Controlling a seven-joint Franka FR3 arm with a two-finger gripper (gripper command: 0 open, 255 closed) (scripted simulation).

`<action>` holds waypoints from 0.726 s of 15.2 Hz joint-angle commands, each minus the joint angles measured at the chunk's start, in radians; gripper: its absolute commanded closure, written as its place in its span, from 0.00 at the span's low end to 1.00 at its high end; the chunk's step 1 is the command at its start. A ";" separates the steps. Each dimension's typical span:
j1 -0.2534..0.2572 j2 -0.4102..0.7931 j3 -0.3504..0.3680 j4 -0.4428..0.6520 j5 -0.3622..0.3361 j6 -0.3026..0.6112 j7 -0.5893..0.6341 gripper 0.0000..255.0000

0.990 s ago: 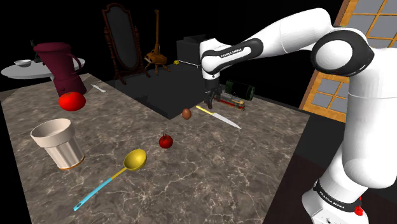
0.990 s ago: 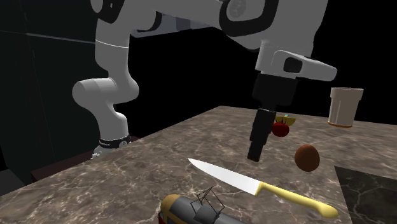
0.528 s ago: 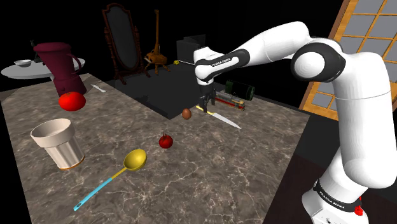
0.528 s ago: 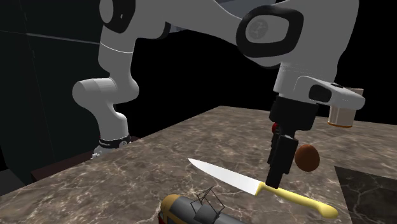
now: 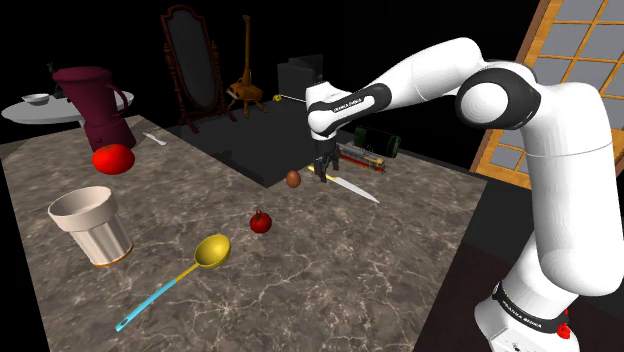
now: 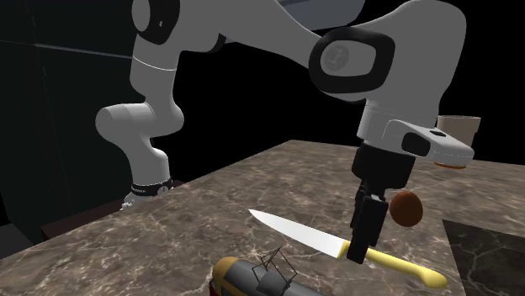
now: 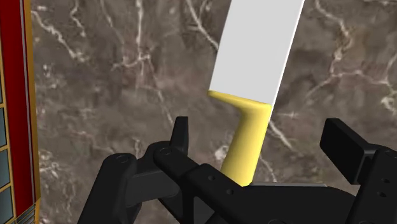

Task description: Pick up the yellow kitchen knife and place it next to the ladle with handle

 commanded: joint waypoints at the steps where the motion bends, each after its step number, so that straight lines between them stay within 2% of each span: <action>1: 0.000 0.000 0.000 0.000 0.000 0.001 0.000 0.00; 3: 0.000 0.000 0.000 0.000 0.000 0.000 0.000 0.00; 4: 0.000 0.000 0.000 0.000 0.000 0.000 0.000 1.00; 11: 0.000 0.000 0.000 0.000 0.000 0.001 0.000 1.00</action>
